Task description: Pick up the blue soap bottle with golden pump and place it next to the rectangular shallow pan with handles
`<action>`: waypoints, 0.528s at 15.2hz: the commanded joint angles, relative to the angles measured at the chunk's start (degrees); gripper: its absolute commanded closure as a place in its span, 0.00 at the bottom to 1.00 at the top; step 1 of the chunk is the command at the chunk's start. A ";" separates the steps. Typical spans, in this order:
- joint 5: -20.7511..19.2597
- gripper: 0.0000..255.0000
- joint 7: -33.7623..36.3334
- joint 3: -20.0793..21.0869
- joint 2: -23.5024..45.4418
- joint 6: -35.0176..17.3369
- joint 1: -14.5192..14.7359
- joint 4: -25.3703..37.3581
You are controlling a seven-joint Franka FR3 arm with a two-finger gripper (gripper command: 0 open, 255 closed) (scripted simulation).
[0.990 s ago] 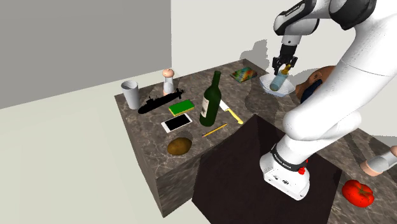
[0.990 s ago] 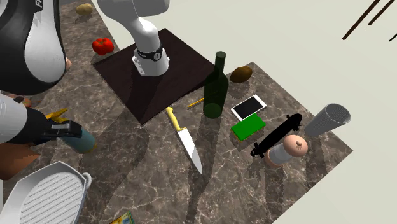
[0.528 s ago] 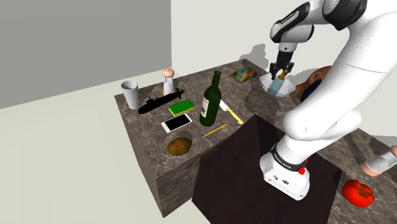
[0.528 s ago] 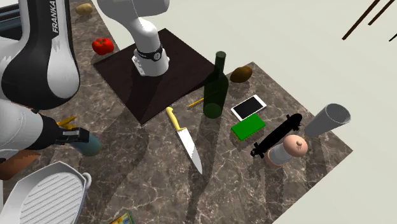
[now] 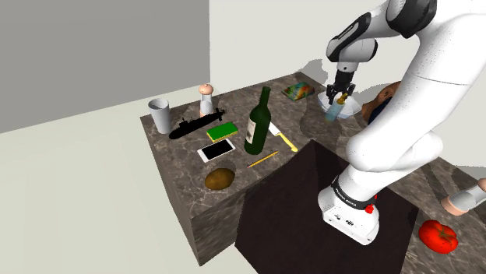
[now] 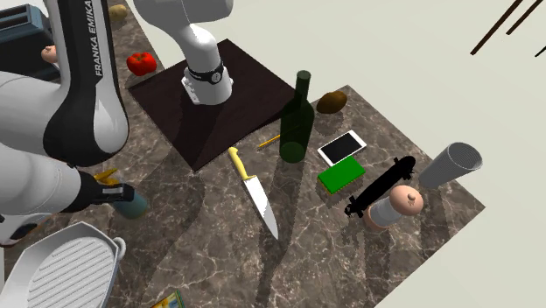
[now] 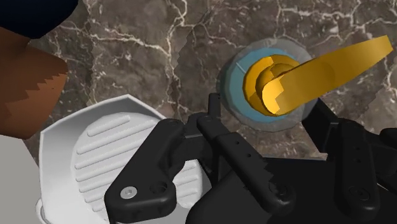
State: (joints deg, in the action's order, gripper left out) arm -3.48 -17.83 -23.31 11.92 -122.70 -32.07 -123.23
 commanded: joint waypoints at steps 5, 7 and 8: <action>1.03 1.00 -0.49 0.31 2.62 -3.31 -0.39 -0.82; 1.04 1.00 -0.49 0.31 2.62 -3.31 -0.39 -0.81; 1.04 1.00 -0.49 0.31 2.62 -3.31 -0.39 -0.81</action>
State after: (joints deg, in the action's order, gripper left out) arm -2.46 -18.31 -23.01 14.49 -125.97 -32.46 -124.05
